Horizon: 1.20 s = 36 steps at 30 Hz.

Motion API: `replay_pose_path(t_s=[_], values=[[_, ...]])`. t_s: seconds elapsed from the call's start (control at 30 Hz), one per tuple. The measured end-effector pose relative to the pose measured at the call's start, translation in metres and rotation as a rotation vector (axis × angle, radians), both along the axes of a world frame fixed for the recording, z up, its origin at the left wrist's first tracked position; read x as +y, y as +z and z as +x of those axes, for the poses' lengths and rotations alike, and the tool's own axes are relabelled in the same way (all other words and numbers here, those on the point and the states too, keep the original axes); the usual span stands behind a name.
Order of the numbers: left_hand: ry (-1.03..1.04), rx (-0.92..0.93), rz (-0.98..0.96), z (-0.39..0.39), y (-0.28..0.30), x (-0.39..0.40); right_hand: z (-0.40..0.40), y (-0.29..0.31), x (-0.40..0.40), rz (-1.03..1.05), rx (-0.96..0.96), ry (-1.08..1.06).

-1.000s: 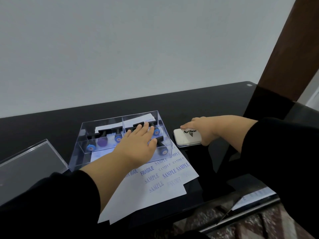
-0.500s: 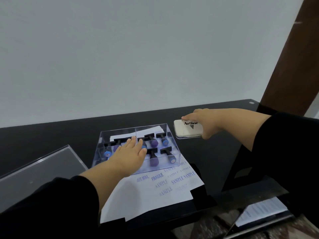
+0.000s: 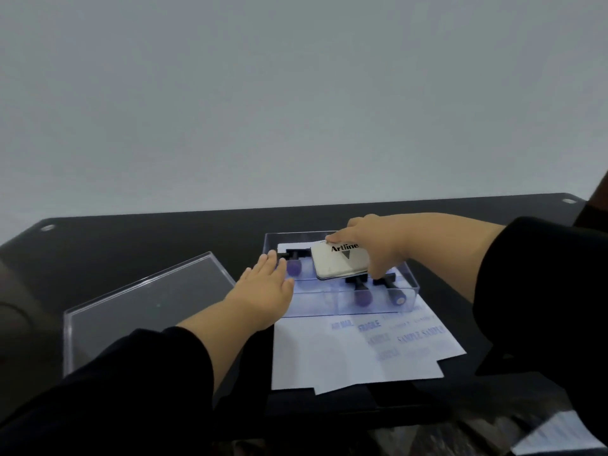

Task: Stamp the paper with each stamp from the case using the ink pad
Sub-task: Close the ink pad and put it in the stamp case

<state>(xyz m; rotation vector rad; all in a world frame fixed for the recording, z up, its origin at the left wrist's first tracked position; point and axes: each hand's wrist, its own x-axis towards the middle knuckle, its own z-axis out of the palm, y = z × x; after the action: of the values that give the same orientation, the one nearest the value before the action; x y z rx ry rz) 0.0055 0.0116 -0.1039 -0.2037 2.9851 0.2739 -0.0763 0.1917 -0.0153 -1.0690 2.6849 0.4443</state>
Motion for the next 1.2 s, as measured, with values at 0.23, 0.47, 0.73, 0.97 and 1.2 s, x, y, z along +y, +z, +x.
replay_pose_path(t_s=[0.23,0.47,0.73,0.97,1.2], values=[[0.204,0.075,0.479,0.004,-0.005,-0.014,0.002,-0.005,-0.039,0.156,-0.006,0.076],[0.264,0.226,0.784,0.01,-0.012,-0.013,0.005,-0.008,-0.067,0.243,0.023,0.148],[0.404,0.145,0.92,-0.002,-0.028,-0.027,0.017,-0.012,-0.088,0.204,-0.009,0.196],[0.454,0.086,0.976,-0.013,-0.038,-0.032,0.021,-0.017,-0.084,0.087,-0.066,0.139],[0.551,0.095,1.05,-0.017,-0.038,-0.029,0.024,-0.015,-0.071,-0.107,-0.14,-0.001]])
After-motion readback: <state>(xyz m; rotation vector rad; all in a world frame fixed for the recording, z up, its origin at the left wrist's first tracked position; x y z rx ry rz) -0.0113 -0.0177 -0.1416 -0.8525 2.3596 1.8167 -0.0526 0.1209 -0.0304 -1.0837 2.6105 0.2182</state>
